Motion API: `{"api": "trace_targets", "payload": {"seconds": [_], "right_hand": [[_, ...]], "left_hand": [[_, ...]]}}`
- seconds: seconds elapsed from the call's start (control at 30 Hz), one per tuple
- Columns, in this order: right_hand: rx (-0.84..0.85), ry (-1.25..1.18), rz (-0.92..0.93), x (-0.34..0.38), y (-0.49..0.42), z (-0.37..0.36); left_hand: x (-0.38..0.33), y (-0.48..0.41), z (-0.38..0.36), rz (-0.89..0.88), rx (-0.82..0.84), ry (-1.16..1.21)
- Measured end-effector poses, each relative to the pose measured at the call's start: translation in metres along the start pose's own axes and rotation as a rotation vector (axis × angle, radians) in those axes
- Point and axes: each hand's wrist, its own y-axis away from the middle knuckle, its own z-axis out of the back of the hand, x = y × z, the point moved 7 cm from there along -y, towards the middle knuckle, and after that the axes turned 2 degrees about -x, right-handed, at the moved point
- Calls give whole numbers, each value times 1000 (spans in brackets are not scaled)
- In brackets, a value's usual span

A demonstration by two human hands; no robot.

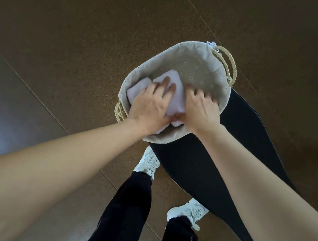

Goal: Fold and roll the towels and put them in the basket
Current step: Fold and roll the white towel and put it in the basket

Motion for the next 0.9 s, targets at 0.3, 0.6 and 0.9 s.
{"api": "trace_targets", "payload": {"seconds": [0.3, 0.6, 0.9], "right_hand": [[-80, -49, 69, 2, 16, 5], [-194, -78, 65, -11, 27, -1], [-638, -450, 30, -30, 121, 7]], "left_hand": [[-4, -4, -9, 75, 62, -50], [-1, -2, -2, 146, 118, 97], [-13, 57, 38, 97, -103, 434]]}}
